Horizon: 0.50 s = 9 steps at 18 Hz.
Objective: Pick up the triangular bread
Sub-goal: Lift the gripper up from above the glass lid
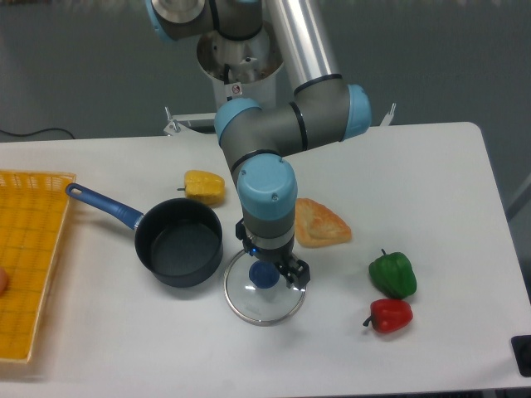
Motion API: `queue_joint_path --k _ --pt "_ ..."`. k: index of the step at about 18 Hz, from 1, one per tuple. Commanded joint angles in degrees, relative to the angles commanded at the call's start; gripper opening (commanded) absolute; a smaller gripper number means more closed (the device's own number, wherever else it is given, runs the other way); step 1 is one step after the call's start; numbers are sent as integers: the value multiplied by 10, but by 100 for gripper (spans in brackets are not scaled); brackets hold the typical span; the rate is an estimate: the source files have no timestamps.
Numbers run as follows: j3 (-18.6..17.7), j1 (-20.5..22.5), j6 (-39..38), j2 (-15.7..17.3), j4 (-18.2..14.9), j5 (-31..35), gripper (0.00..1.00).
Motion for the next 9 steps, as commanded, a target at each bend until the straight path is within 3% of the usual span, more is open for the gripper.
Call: queue_joint_path --k 5,9 --pt "-3 3 11 3 -4 3 100" --pt "-41 -2 8 11 14 34 100"
